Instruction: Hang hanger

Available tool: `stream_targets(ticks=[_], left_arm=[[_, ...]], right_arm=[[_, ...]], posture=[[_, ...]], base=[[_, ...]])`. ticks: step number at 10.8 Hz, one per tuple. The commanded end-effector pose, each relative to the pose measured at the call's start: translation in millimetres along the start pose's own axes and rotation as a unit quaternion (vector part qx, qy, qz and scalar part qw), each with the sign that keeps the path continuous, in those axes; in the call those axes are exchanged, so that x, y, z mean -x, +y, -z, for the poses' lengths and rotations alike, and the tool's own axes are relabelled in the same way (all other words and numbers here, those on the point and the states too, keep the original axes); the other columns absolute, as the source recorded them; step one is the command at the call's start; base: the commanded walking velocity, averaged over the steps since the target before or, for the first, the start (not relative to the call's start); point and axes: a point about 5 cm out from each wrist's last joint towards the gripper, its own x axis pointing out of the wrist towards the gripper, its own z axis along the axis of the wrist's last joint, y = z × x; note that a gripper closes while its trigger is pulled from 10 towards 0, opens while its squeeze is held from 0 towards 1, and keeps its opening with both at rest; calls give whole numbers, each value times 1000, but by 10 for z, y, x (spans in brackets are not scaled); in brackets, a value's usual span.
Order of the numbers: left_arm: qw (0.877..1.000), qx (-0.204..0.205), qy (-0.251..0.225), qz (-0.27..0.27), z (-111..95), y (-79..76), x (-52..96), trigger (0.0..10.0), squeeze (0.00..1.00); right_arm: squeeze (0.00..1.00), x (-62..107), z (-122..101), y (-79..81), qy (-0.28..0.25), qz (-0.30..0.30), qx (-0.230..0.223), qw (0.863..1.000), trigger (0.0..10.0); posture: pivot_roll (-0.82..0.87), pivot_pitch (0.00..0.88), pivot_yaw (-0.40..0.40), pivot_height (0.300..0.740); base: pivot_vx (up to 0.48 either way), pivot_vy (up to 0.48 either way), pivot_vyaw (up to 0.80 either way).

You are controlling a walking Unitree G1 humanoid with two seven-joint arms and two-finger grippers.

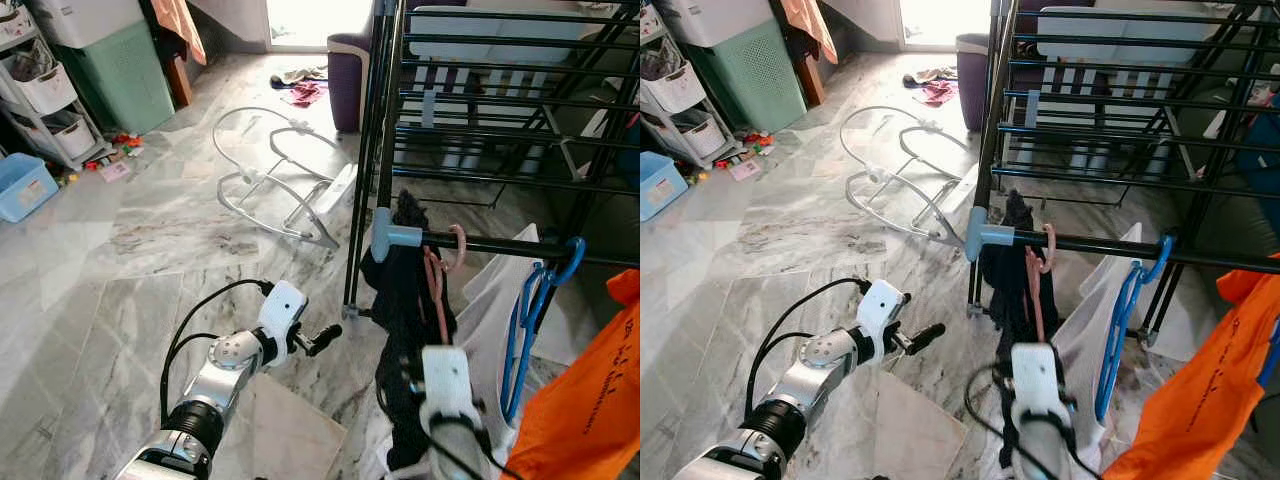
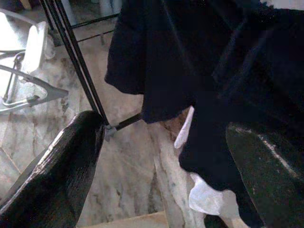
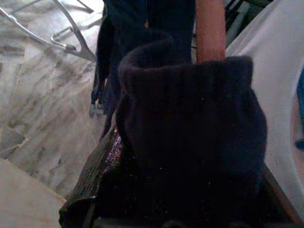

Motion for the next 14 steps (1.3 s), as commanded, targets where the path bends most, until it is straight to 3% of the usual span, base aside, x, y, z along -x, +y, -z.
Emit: stream_targets(ticks=[1,7,11,14], left_arm=[[1000,-11,8,-1,-3,20,-2,10000,0],[1000,-16,9,5,-3,2,-13,10000,0],[1000,-17,10,4,2,-3,-18,10000,0],[1000,-15,12,6,18,-27,-25,10000,0]], right_arm=[[0,31,-31,8,-16,-4,12,1000,10000],[0,213,218,45,17,2,2,1000,10000],[0,113,269,45,40,3,-6,999,10000],[0,-118,100,10,38,-10,-16,999,10000]], posture=[[-97,80,63,740],[-111,90,78,740],[-111,85,76,740],[-105,77,65,740]], base=[[0,0,0],[0,0,0],[0,0,0],[0,0,0]])
